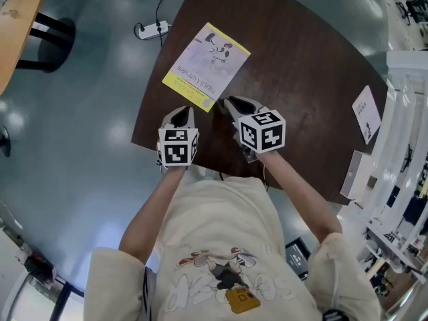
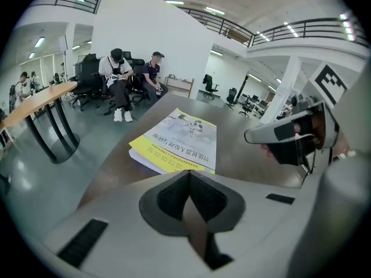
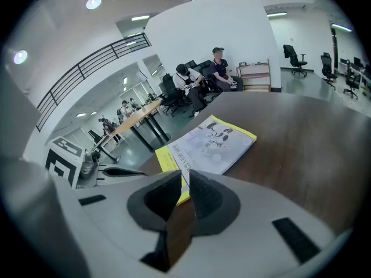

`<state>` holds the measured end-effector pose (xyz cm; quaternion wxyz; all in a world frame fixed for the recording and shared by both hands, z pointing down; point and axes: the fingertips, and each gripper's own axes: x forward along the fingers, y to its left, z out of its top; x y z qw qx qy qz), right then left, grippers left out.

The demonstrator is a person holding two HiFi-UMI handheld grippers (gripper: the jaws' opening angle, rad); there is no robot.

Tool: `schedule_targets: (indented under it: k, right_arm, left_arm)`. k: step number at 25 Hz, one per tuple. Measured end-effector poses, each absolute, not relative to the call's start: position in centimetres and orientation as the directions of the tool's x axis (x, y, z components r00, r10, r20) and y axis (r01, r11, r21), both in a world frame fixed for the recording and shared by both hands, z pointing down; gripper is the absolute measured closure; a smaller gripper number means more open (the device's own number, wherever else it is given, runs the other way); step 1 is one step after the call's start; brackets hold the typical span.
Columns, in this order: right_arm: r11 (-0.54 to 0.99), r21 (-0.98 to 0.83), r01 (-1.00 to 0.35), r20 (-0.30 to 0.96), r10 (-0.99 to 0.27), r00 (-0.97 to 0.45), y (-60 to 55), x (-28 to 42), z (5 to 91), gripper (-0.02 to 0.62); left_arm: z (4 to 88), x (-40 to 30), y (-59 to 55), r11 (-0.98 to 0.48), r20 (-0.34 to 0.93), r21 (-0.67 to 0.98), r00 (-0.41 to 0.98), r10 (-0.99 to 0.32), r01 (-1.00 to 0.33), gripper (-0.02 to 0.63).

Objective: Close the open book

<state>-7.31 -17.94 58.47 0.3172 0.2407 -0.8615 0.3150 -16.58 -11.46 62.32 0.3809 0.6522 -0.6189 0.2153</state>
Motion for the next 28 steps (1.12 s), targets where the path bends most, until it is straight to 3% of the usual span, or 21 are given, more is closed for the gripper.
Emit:
schedule_targets:
  k: [5, 18, 28]
  right_arm:
    - [0.679, -0.363, -0.638, 0.698, -0.255, -0.669, -16.5, -5.7, 57.5, 0.585]
    - [0.638, -0.297, -0.71, 0.652, -0.408, -0.639, -10.7, 0.2, 52.6, 0.589]
    - [0.677, -0.289, -0.677, 0.618, -0.408, -0.672, -4.1, 5.9, 52.0, 0.589]
  left_arm:
    - [60.6, -15.9, -9.7, 0.056, 0.743, 0.266, 0.168, -0.648, -0.962, 0.6]
    - [55.7, -13.3, -2.0, -0.004, 0.68, 0.342, 0.25, -0.689, -0.94, 0.6]
    - [53.6, -7.7, 3.8, -0.017, 0.673, 0.295, 0.22, -0.706, -0.955, 0.6]
